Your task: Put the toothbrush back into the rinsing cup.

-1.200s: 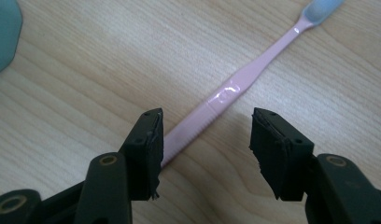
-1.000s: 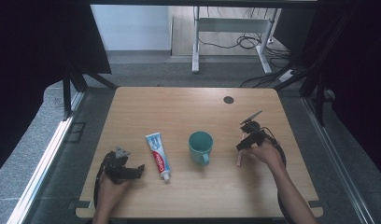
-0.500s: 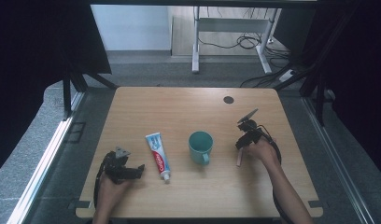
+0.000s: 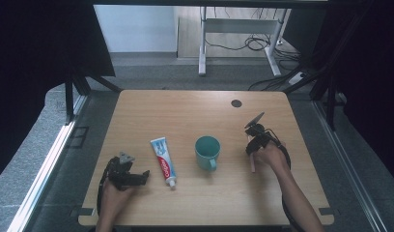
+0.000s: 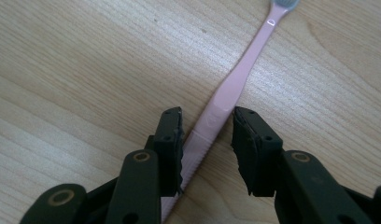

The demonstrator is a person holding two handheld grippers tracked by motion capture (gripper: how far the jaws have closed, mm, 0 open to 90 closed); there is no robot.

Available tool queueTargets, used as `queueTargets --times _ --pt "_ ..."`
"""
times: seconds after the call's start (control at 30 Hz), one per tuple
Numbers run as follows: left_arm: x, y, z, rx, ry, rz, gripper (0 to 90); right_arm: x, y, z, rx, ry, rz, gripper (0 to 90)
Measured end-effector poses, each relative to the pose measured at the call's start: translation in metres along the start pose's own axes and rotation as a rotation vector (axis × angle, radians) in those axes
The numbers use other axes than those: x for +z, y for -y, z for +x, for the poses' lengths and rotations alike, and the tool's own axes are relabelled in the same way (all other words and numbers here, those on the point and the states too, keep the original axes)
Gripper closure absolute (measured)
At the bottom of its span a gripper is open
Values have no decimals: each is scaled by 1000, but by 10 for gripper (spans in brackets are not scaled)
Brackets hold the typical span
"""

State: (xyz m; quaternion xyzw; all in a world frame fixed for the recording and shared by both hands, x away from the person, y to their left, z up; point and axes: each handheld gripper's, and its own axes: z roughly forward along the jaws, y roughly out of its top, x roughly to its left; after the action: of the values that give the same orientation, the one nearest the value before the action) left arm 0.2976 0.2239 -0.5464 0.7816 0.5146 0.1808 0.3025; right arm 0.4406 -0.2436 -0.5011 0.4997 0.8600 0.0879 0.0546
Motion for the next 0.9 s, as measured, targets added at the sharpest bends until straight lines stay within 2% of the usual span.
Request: queueTargets --times 0.33,0.67,0.9 --pt "0 0 0 -1 1 0 0 -1 -4 0 -26 -8 50 762" --pt "0 0 0 0 1 0 0 0 -9 0 -41 -18 118 785" --pt "0 0 0 0 1 0 0 -3 -9 -1 -43 -37 98 786"
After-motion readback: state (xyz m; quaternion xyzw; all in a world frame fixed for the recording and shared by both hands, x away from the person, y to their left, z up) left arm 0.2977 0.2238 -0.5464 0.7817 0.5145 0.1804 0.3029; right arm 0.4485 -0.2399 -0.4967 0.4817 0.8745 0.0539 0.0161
